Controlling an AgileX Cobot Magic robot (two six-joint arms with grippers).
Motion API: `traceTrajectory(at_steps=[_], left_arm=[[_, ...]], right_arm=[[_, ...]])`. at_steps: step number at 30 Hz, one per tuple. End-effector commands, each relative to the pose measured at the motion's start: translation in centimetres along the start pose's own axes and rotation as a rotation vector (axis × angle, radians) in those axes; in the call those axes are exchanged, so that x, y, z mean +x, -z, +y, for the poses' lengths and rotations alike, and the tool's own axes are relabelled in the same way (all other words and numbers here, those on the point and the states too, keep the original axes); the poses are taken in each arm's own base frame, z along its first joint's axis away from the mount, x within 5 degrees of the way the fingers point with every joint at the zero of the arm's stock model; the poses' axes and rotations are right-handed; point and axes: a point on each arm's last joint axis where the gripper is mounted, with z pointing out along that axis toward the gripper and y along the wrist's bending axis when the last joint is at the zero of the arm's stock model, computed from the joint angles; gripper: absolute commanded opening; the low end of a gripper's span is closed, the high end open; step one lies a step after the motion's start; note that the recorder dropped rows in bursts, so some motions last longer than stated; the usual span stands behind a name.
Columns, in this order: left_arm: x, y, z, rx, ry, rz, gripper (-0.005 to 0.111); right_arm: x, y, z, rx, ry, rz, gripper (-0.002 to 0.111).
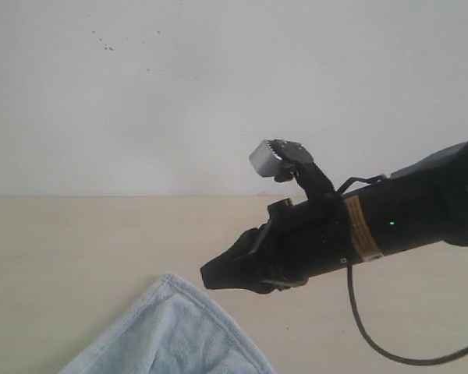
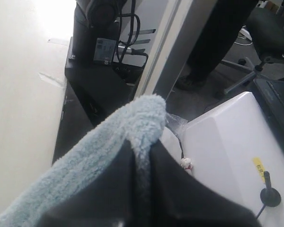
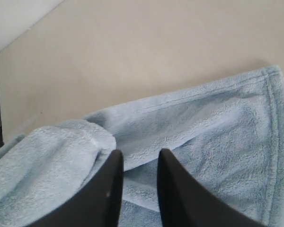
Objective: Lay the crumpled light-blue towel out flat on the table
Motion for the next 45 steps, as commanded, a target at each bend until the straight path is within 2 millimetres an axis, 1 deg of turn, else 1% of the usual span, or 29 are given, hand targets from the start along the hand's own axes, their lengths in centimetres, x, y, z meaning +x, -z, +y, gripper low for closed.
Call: traceTrajectory(at_steps=[1,2,3,4,5,6,7,8,10,11,12,14,15,19,23,30,34,35,36,38,39,40,42,45], left_arm=[[-0.1,0.0,-0.3,0.024,0.012,-0.022,0.004],[-0.1,0.0,-0.3,0.024,0.012,-0.022,0.004],[-0.1,0.0,-0.3,0.024,0.012,-0.022,0.004],[-0.1,0.0,-0.3,0.024,0.012,-0.022,0.004],[-0.1,0.0,-0.3,0.024,0.012,-0.022,0.004],[-0.1,0.0,-0.3,0.024,0.012,-0.022,0.004],[-0.1,0.0,-0.3,0.024,0.012,-0.022,0.004],[-0.1,0.0,-0.3,0.024,0.015,-0.022,0.004],[-0.2,0.0,-0.3,0.027,0.018,-0.027,0.004],[-0.2,0.0,-0.4,0.029,0.019,-0.028,0.004],[-0.2,0.0,-0.4,0.033,0.022,-0.034,0.004],[-0.4,0.1,-0.5,0.044,0.029,-0.049,0.004],[-0.4,0.1,-0.5,0.049,0.032,-0.056,0.004],[-0.4,0.1,-0.5,0.049,0.032,-0.057,0.004],[-0.5,0.1,-0.5,0.050,0.033,-0.058,0.004],[-0.5,0.1,-0.6,0.052,0.034,-0.060,0.004],[-0.5,0.1,-0.6,0.052,0.034,-0.060,0.004],[-0.5,0.1,-0.6,0.052,0.034,-0.060,0.004],[-0.5,0.1,-0.6,0.052,0.034,-0.060,0.004],[-0.5,0.1,-0.6,0.052,0.034,-0.060,0.004],[-0.5,0.1,-0.6,0.052,0.034,-0.060,0.004],[-0.5,0.1,-0.6,0.052,0.034,-0.060,0.004],[-0.5,0.1,-0.6,0.052,0.034,-0.060,0.004],[-0.5,0.1,-0.6,0.052,0.034,-0.060,0.004]], right_arm=[[-0.3,-3.3,-3.1,-0.006,-0.030,0.033,0.026],[-0.4,-4.4,-4.1,-0.007,-0.035,0.041,0.026],[-0.7,-4.7,-4.5,-0.009,-0.032,0.037,0.026],[-1.1,-5.7,-5.5,-0.008,-0.030,0.035,0.026],[-1.2,-6.1,-5.9,-0.008,-0.028,0.033,0.026],[-1.6,-7.0,-6.7,-0.008,-0.028,0.028,0.026],[-1.6,-7.4,-7.2,-0.008,-0.034,0.030,0.026],[-1.8,-8.3,-8.1,-0.004,-0.044,0.028,0.026],[-1.8,-9.1,-8.9,-0.004,-0.044,0.028,0.026],[-1.7,-9.5,-9.3,0.001,-0.047,0.030,0.027],[-1.5,-9.9,-9.6,0.007,-0.045,0.033,0.031],[-1.0,-10.7,-10.4,0.037,-0.050,0.043,0.043],[-0.3,-11.3,-10.9,0.065,-0.060,0.056,0.049],[1.0,-12.7,-11.5,0.093,-0.045,0.088,0.044],[1.6,-13.1,-12.0,0.122,-0.044,0.099,0.044],[3.2,-14.0,-13.0,0.145,-0.070,0.132,0.044],[3.6,-14.2,-13.2,0.146,-0.074,0.139,0.044],[3.6,-14.2,-13.2,0.149,-0.074,0.140,0.043],[3.6,-14.2,-13.2,0.149,-0.074,0.140,0.039],[3.6,-14.2,-13.3,0.162,-0.079,0.138,0.029],[3.6,-14.2,-13.5,0.179,-0.101,0.135,0.023],[3.6,-14.1,-13.8,0.212,-0.154,0.125,0.019],[3.8,-13.7,-14.6,0.285,-0.295,0.103,0.015],[5.2,-13.1,-15.3,0.325,-0.366,0.120,0.015]])
